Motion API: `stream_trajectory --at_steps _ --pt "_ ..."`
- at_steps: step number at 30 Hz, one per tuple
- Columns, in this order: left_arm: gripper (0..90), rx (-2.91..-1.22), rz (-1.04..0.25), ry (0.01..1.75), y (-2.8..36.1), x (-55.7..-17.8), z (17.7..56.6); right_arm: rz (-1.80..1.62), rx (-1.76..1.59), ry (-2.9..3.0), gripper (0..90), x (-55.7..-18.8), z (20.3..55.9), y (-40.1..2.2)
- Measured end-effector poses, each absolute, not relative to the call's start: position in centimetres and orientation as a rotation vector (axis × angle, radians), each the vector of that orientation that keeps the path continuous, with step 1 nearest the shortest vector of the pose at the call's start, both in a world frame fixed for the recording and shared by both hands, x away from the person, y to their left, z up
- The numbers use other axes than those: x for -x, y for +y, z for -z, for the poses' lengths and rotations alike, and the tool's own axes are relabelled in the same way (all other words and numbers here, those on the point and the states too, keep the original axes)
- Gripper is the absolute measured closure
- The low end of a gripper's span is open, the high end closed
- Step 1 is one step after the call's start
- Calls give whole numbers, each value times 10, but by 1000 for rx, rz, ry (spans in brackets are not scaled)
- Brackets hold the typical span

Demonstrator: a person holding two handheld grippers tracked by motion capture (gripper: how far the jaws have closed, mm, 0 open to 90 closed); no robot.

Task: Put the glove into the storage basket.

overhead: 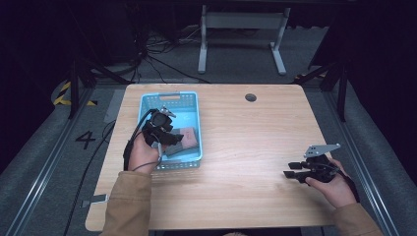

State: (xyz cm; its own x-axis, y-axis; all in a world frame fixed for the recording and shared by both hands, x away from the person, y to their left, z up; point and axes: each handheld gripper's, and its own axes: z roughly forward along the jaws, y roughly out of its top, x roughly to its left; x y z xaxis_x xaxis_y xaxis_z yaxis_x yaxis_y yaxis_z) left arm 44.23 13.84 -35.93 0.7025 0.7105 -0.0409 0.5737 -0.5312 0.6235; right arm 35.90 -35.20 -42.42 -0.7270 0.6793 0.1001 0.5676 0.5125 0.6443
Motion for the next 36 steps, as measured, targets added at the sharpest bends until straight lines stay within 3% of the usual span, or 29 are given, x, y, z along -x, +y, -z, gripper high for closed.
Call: stream_trajectory --at_steps 20,36 --pt "435 -2223 -198 822 126 -374 337 -1041 -961 2643 555 -386 424 -325" --pt "404 -2154 -184 734 117 -348 362 -1049 -935 2651 553 -389 425 -320"
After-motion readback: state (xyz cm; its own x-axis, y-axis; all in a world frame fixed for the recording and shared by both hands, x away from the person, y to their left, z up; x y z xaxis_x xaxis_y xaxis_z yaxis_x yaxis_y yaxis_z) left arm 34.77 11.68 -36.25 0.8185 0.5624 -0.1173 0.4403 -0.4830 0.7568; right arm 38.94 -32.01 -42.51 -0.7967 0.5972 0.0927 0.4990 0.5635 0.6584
